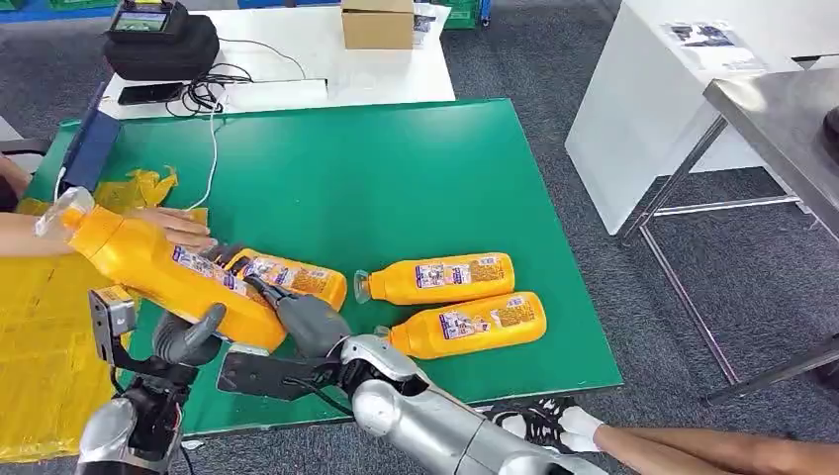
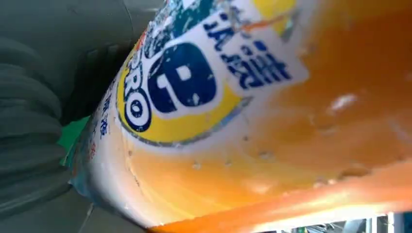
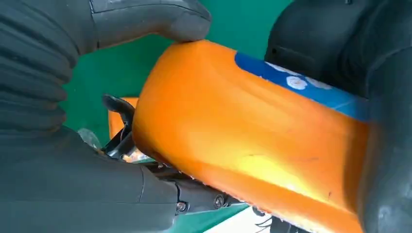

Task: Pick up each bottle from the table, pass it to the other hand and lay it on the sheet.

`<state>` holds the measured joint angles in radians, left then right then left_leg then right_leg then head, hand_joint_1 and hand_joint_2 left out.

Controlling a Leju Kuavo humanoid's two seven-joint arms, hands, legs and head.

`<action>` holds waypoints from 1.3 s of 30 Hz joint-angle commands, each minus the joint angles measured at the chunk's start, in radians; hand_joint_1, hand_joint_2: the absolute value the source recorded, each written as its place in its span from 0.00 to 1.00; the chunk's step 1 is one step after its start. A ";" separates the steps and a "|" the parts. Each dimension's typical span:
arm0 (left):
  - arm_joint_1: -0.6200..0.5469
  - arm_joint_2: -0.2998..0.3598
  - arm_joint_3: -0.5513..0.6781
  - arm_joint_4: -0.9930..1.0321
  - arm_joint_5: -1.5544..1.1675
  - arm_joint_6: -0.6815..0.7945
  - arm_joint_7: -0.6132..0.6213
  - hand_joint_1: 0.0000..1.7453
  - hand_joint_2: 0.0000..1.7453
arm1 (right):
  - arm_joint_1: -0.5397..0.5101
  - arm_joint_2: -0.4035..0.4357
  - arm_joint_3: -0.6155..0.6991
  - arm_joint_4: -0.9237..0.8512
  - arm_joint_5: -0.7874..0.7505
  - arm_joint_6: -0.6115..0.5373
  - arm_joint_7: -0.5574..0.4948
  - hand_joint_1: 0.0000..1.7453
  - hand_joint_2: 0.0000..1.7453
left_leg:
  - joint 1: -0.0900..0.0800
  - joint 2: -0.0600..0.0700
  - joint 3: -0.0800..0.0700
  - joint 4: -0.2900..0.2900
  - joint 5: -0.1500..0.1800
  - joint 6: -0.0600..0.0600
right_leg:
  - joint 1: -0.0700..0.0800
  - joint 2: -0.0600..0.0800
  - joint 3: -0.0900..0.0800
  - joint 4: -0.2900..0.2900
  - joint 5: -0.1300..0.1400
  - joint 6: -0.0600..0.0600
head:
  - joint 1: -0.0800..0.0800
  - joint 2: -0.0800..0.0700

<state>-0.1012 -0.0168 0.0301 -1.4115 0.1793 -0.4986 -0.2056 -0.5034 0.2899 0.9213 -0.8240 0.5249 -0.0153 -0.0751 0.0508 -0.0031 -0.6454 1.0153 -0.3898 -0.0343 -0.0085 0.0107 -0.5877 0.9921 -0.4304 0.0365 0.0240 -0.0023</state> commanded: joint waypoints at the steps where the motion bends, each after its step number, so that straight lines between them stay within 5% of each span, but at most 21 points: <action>1: -0.055 -0.014 -0.045 0.040 0.001 -0.001 0.003 1.00 1.00 | -0.023 0.011 0.122 0.105 -0.006 0.038 -0.013 1.00 1.00 | -0.001 -0.002 0.002 -0.001 0.000 0.003 | 0.000 -0.003 0.003 -0.001 -0.001 -0.001 | 0.000 0.000; 11: -0.074 -0.024 -0.026 0.026 -0.088 0.075 -0.012 1.00 1.00 | -0.017 0.005 0.106 0.101 -0.013 0.024 -0.006 1.00 1.00 | 0.000 -0.002 0.001 -0.001 0.000 0.003 | 0.000 -0.004 0.001 0.000 -0.001 0.000 | 0.000 0.000; 14: -0.092 -0.036 -0.018 -0.038 -0.483 0.410 -0.082 1.00 1.00 | 0.007 -0.011 0.069 0.071 -0.008 -0.031 0.023 1.00 1.00 | -0.001 -0.003 0.002 -0.001 0.000 0.004 | 0.000 -0.005 0.002 0.000 -0.001 -0.001 | 0.000 0.000; 15: -0.102 -0.048 0.011 -0.056 -0.569 0.466 -0.077 1.00 1.00 | 0.014 -0.025 0.061 0.043 0.010 -0.053 0.039 0.79 1.00 | -0.001 -0.005 0.003 -0.001 0.000 0.006 | 0.000 -0.007 0.003 0.000 -0.002 -0.001 | 0.000 0.000; 16: -0.117 -0.043 0.045 -0.067 -0.690 0.540 -0.060 1.00 1.00 | 0.028 -0.041 0.039 0.001 0.020 -0.067 0.058 0.00 1.00 | 0.000 -0.005 0.000 0.000 0.001 0.003 | 0.001 -0.006 0.001 0.000 -0.001 0.000 | 0.000 0.000; 19: -0.160 0.011 0.125 -0.019 -1.011 0.749 -0.058 1.00 1.00 | 0.076 -0.088 -0.033 -0.131 0.053 -0.077 0.098 0.00 1.00 | 0.000 -0.005 0.001 -0.001 0.000 0.005 | 0.000 -0.006 0.002 -0.001 -0.001 -0.001 | 0.001 0.000; 25: -0.353 0.192 0.223 0.373 -1.380 0.906 0.067 1.00 1.00 | 0.119 -0.118 -0.131 -0.253 0.101 -0.063 0.152 0.00 1.00 | -0.002 -0.004 0.004 -0.003 0.002 0.004 | -0.001 -0.005 0.004 -0.001 -0.001 -0.001 | 0.000 0.000; 33: -0.491 0.350 0.222 0.721 -1.697 0.919 0.257 1.00 1.00 | 0.131 -0.094 -0.172 -0.225 0.139 -0.052 0.180 0.00 1.00 | 0.000 0.002 0.005 -0.003 0.003 0.002 | 0.001 -0.001 0.002 0.000 0.000 -0.002 | 0.000 0.000; 39: -0.555 0.412 0.079 0.882 -1.750 0.815 0.403 1.00 1.00 | 0.075 -0.082 -0.186 -0.167 0.186 -0.053 0.210 0.00 1.00 | 0.001 0.000 0.003 -0.002 0.002 0.002 | 0.001 -0.003 0.002 0.001 -0.001 -0.002 | 0.000 0.000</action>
<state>-0.5189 0.3163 0.2292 -0.8490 -1.5588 0.3849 0.1268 -0.3657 0.2186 0.7668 -1.0510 0.6840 -0.0759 0.1114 0.0531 -0.0012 -0.6464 1.0150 -0.3876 -0.0373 -0.0064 0.0117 -0.5904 0.9932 -0.4296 0.0351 0.0244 -0.0023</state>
